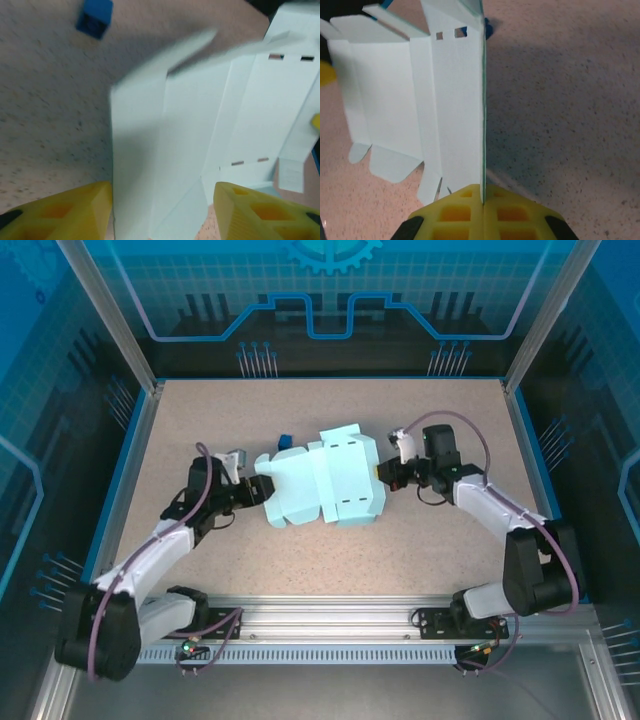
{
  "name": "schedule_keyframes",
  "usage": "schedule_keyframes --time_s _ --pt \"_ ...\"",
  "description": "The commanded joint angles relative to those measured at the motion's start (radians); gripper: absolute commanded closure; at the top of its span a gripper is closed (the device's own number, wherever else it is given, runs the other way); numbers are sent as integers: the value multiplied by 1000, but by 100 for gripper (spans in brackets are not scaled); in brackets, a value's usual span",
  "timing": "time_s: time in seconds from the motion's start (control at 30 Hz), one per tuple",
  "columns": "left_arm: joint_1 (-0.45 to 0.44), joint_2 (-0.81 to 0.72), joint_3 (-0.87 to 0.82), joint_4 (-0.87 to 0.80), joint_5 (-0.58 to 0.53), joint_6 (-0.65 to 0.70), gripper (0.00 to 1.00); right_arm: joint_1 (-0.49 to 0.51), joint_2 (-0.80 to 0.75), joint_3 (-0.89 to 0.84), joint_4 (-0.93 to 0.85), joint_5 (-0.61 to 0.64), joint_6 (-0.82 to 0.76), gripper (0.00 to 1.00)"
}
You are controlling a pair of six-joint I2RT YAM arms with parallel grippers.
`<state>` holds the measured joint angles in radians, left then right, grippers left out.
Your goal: Fold the paper box
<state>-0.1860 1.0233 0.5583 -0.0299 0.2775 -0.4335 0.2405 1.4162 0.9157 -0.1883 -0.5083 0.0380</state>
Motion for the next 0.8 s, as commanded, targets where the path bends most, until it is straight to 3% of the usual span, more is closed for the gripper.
schedule_keyframes --time_s 0.0,0.13,0.3,0.37,0.47,0.6,0.77 --pt "-6 -113 88 -59 -145 87 39 34 4 133 -269 -62 -236 100" --pt "-68 -73 277 -178 -121 214 33 49 45 288 -442 -130 -351 100" --pt "-218 46 549 -422 -86 533 25 75 82 407 -575 -164 -443 100" --pt "-240 80 612 -461 -77 634 23 82 90 429 -597 -182 -468 100" --pt "-242 145 704 -534 21 761 21 88 93 446 -610 -210 -498 100" --pt "-244 222 800 -616 42 841 19 89 93 467 -614 -222 -508 100" --pt "-243 259 799 -625 91 863 16 89 94 468 -632 -235 -521 100"
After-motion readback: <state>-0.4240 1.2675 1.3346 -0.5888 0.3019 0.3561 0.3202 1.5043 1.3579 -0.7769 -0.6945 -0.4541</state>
